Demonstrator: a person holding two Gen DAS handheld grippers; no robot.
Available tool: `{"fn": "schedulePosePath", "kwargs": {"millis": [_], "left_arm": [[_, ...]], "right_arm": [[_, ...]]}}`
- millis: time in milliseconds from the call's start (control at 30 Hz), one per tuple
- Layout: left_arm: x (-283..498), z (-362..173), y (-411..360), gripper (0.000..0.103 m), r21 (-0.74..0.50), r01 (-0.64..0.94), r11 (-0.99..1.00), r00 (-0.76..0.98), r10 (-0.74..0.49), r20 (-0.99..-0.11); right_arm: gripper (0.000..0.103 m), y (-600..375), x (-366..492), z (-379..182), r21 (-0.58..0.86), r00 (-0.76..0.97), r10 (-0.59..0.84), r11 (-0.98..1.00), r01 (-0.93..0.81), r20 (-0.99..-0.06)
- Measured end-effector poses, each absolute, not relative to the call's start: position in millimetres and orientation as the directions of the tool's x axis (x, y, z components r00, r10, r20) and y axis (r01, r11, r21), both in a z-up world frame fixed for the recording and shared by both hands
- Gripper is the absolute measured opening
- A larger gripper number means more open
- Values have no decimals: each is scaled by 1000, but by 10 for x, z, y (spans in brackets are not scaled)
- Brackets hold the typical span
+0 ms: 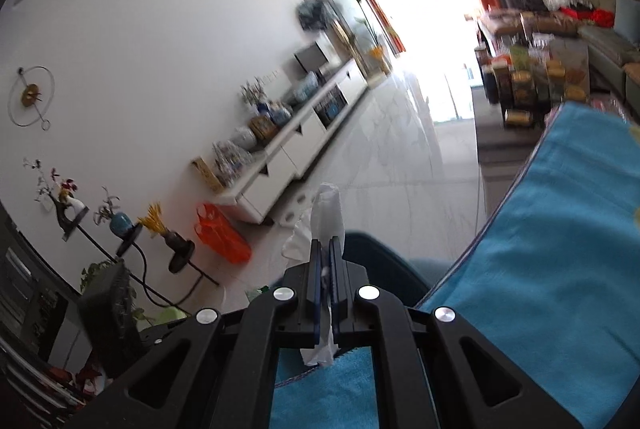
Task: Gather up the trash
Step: 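Carry the wrapper and tissue with both grippers over the teal bin, then open both grippers to drop the wrapper and tissue into the bin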
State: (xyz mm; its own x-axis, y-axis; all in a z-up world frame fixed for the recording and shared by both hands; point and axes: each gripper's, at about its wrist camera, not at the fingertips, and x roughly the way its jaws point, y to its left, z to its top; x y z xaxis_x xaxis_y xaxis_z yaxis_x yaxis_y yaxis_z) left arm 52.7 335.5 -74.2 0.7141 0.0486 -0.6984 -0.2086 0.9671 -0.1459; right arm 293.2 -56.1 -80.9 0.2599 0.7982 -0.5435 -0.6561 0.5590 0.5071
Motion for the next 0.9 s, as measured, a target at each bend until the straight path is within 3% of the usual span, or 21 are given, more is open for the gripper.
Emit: {"fn": "schedulePosePath", "kwargs": {"millis": [167,333,533,667,900], "left_arm": [[635,-929,3350,21,-151,-217,964,693,43,-720],[727,-1062,3352,23,-172,-229,958,685,34,-727],[655,-1014,3307,36,-167,-253,953,708,65,-703],[468,-773,3081,56,-168,-211,963,771,59,-634],[345,-390,2239,72,-169,44,985,849,-126,-513]], "right_arm": [[8,-380,2984,-1014,503,216,756,591,-630,-618],[24,-305,2976,-1084,498,201,730,614,-613,-653],[26,-438,2902,-968,496,217,748,598,-629,-627],[35,-718,2733,-762,473,249,773,573,-670,-584],[44,-1667,2312,-422,376,398,761,616,-693,-512]]}}
